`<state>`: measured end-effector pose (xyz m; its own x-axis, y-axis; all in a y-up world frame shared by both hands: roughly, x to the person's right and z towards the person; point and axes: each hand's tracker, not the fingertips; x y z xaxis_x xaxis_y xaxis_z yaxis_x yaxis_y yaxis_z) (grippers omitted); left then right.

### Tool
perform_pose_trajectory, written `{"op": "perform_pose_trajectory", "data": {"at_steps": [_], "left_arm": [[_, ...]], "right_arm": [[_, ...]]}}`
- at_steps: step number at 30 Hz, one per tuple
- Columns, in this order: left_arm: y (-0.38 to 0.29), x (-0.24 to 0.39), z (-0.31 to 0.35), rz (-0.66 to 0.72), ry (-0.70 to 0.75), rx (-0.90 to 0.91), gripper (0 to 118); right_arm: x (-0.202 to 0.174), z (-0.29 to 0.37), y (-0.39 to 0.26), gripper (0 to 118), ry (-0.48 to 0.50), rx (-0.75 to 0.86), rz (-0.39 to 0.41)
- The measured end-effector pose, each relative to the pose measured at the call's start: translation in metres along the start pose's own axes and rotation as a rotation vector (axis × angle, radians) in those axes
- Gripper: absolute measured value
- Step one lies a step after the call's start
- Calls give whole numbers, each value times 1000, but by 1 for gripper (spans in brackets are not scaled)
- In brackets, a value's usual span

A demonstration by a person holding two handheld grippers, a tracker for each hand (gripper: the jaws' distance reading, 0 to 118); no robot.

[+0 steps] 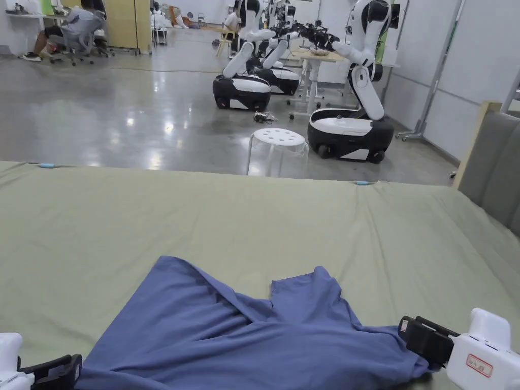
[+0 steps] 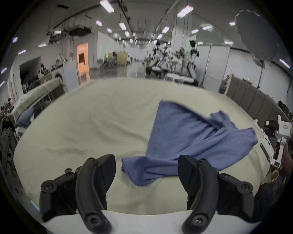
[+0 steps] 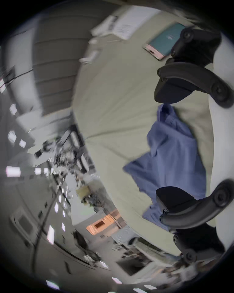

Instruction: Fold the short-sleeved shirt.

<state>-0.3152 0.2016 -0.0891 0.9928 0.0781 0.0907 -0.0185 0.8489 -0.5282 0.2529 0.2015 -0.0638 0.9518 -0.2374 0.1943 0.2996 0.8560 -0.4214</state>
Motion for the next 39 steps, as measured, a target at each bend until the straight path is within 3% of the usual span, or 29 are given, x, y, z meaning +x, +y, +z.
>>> {"op": "perform_pose_trajectory", "data": {"at_steps": [3, 5, 6, 7, 8, 9, 10, 11, 13, 19, 20, 21, 22, 23, 29, 33, 34, 35, 39], "left_arm": [[-9, 10, 46, -75, 3, 150, 82], [-21, 21, 70, -116, 59, 196, 79], [-28, 26, 77, -129, 78, 220, 72], [-34, 29, 82, -134, 80, 232, 41], [-38, 32, 86, -129, 68, 223, 41], [-42, 27, 92, -125, 59, 224, 25], [-43, 29, 94, -92, 61, 203, 3], [-41, 18, 97, -93, 49, 193, 3], [-42, 2, 106, -52, 53, 183, 3], [-34, -51, 82, -98, 68, 69, 4], [-30, -60, 71, -94, 38, 34, 10], [-28, -63, 54, -95, 16, -15, 37], [-25, -67, 38, -102, 5, -46, 77], [-23, -74, 22, -108, -10, -65, 84], [-8, -95, -65, -74, -80, -163, 83], [-11, -94, -104, -124, -147, -274, 80], [-14, -93, -110, -127, -167, -283, 51], [-16, -94, -113, -112, -190, -300, 6], [-23, -82, -101, -89, -207, -235, 7]], "right_arm": [[-38, 60, -2, 114, 57, 166, 197], [-63, 89, -16, 104, 87, 256, 311], [-74, 94, -25, 87, 88, 285, 348], [-84, 101, -32, 55, 76, 305, 372], [-94, 107, -39, 55, 59, 323, 392], [-103, 110, -45, 43, 38, 326, 408], [-106, 103, -48, 9, 47, 302, 394], [-109, 105, -52, 2, 50, 306, 381], [-114, 108, -54, 2, 84, 273, 342], [-118, 116, -59, 2, 104, 254, 306], [-118, 115, -60, 2, 105, 247, 305], [-119, 114, -60, 2, 102, 237, 311], [-119, 111, -61, 2, 100, 229, 315], [-120, 110, -61, 2, 98, 224, 315], [-116, 104, -55, 2, 68, 201, 290], [-109, 90, -47, 2, 30, 174, 297], [-106, 87, -44, 2, 31, 162, 282], [-102, 83, -41, 2, 28, 149, 259], [-94, 68, -25, 2, -9, 107, 274]]}}
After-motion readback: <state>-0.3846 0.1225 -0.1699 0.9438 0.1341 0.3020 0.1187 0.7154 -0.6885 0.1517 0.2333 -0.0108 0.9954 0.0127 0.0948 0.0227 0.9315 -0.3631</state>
